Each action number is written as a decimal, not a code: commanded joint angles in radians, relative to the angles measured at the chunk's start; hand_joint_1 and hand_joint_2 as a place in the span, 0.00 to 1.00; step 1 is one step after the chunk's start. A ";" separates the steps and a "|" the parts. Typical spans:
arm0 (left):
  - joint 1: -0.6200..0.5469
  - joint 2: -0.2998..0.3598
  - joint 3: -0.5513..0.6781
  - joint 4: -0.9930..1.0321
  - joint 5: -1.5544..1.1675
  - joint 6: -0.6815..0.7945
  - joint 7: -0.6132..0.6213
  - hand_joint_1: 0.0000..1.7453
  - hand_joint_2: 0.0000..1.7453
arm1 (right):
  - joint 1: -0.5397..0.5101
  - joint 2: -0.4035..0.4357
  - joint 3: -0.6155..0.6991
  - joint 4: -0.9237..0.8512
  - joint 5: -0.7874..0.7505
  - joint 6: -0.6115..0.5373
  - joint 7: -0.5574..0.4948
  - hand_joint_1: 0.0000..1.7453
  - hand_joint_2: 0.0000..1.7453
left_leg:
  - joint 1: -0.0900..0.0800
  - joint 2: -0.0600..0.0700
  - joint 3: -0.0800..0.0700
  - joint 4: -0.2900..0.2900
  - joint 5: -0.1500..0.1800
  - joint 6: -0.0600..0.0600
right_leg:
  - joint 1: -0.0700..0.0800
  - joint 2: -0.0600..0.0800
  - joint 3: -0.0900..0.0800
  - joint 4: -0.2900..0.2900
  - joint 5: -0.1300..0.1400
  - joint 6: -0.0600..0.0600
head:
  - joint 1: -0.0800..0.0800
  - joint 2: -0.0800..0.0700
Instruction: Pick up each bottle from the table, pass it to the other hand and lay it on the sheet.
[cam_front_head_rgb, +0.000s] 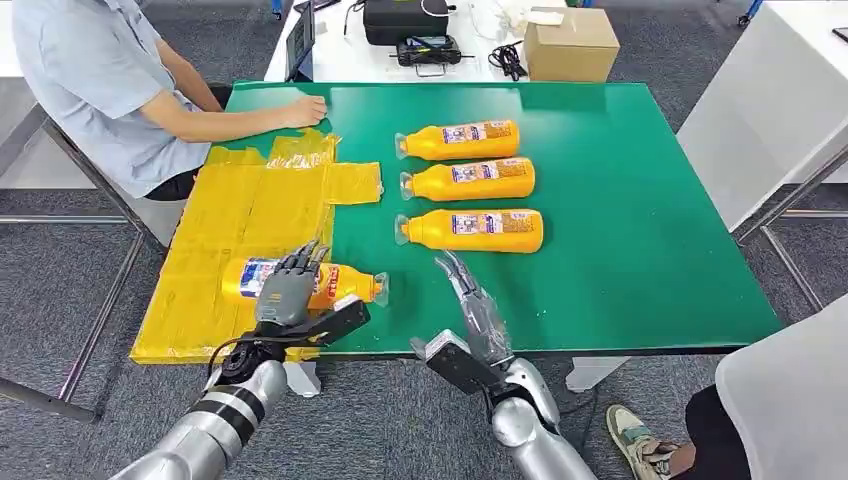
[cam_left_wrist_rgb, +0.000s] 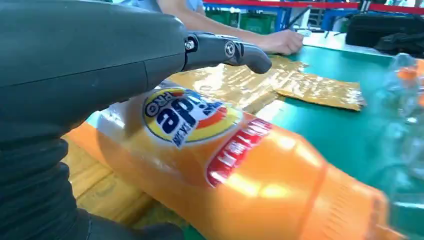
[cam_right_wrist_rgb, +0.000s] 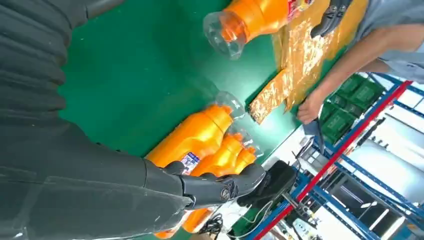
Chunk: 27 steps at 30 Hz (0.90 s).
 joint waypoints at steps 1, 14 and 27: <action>0.112 0.043 -0.138 -0.353 0.025 -0.049 -0.010 0.00 1.00 | 0.069 -0.024 -0.068 -0.091 0.007 -0.023 0.001 0.00 1.00 | 0.000 -0.001 0.002 0.000 -0.002 -0.001 | 0.000 -0.001 0.002 0.000 -0.002 -0.002 | 0.000 0.000; 0.270 0.053 -0.192 -0.637 0.197 0.039 -0.102 0.00 1.00 | 0.180 0.049 -0.230 -0.287 -0.386 0.093 -0.081 0.00 1.00 | 0.001 0.000 0.003 0.000 -0.005 -0.002 | 0.001 0.000 0.003 -0.001 -0.004 -0.003 | 0.000 0.000; 0.398 -0.027 -0.224 -0.750 0.604 0.140 -0.300 0.00 1.00 | 0.153 0.062 -0.302 -0.237 -0.315 -0.201 0.014 0.00 1.00 | 0.000 0.000 -0.001 0.000 -0.003 -0.001 | 0.000 0.000 -0.001 -0.001 -0.002 -0.001 | 0.000 0.000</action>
